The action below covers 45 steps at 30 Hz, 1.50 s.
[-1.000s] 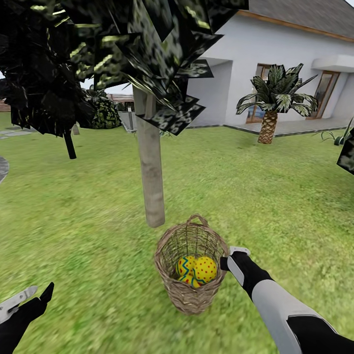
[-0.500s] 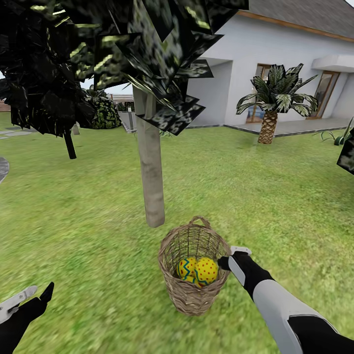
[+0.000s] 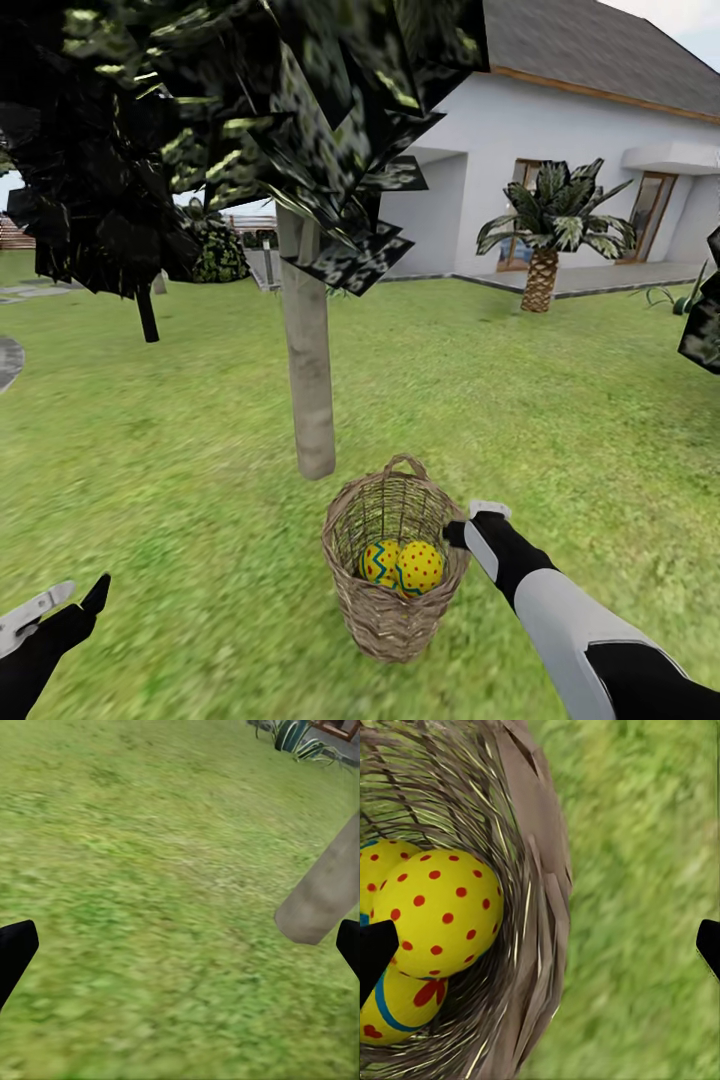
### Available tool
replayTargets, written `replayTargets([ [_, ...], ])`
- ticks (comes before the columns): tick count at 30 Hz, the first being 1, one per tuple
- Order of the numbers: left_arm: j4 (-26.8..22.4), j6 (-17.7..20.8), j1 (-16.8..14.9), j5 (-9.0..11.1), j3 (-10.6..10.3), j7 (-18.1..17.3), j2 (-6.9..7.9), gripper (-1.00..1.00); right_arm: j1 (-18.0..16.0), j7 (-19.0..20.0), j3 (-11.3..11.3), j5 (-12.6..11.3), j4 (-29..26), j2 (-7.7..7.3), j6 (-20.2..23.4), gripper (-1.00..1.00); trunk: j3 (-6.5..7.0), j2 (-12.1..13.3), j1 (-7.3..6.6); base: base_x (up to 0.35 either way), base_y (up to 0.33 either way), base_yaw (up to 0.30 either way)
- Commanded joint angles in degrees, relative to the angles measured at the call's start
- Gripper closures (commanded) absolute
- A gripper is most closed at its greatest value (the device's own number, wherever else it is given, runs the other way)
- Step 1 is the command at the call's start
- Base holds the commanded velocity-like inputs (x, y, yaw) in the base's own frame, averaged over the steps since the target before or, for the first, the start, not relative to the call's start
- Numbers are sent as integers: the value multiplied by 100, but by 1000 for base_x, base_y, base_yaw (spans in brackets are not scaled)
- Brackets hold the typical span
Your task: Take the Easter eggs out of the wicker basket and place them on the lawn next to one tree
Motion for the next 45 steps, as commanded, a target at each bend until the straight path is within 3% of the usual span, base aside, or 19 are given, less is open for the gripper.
replayTargets([
  [1, -8, 44, -2, 55, 14, -26, -4, -100, 1, -41, 11, -50, -11, 3, -39, -100, 14, 39, -22, 0, 0, 0],
  [5, -8, 41, -2, 55, 18, -25, -4, -100, 11, -59, 23, -31, -17, 20, -323, -100, 86, 199, -110, 0, 0, 0],
  [10, -8, 46, -2, 55, 18, -25, -4, -100, 19, -78, 43, -5, -57, 35, -425, -100, 86, 199, -110, 0, 0, 0],
  [15, -8, 49, -2, 55, 18, -25, -4, -100, 24, -87, 56, 219, -72, 78, -443, -100, 86, 199, -110, 0, 0, 0],
  [20, -8, 49, -2, 55, 7, -25, -4, -100, 30, -105, 80, 492, -61, 259, -431, -100, 86, 199, -110, 0, 0, 0],
  [23, -8, 47, -2, 55, 2, -25, -4, -100, 30, -110, 86, 539, -63, 297, -429, -100, 86, 199, -110, 0, 0, 0],
  [45, 10, 46, -2, 46, -10, -24, -11, -100, 30, -54, 83, 548, -5, 369, -433, -100, 86, 199, -110, 0, 99, 0],
])
